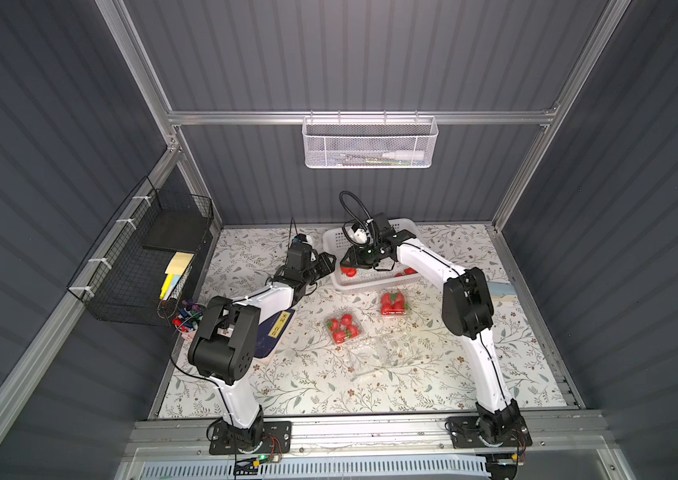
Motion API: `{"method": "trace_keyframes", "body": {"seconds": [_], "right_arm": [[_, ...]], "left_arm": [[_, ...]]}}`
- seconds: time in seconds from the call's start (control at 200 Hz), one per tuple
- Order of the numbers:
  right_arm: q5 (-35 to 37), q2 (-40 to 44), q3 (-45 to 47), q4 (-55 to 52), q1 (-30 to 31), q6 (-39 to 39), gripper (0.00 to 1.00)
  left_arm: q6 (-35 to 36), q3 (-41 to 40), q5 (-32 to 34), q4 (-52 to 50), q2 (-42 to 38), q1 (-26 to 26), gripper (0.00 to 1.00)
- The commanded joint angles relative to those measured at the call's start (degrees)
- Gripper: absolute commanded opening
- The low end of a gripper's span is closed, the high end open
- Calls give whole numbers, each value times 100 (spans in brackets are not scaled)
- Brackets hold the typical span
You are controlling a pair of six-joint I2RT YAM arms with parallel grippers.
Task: Pack strawberries into containers
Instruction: Pick up the strawberry from the basket.
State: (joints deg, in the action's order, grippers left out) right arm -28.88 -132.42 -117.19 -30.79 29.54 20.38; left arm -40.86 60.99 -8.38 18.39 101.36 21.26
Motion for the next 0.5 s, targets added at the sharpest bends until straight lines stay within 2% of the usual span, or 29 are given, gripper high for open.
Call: {"method": "trace_keyframes", "body": {"seconds": [0.0, 0.135, 0.37, 0.495], "right_arm": [[221, 323, 213, 86, -88, -8, 12], [394, 922, 684, -79, -106, -43, 11], [572, 2644, 2510, 305, -24, 187, 10], [869, 3612, 3656, 450, 510, 279, 10]], "left_arm": [[150, -69, 115, -68, -309, -43, 49], [149, -96, 182, -132, -459, -69, 49], [157, -67, 109, -75, -634, -95, 49], [181, 32, 53, -90, -661, -95, 49]]}}
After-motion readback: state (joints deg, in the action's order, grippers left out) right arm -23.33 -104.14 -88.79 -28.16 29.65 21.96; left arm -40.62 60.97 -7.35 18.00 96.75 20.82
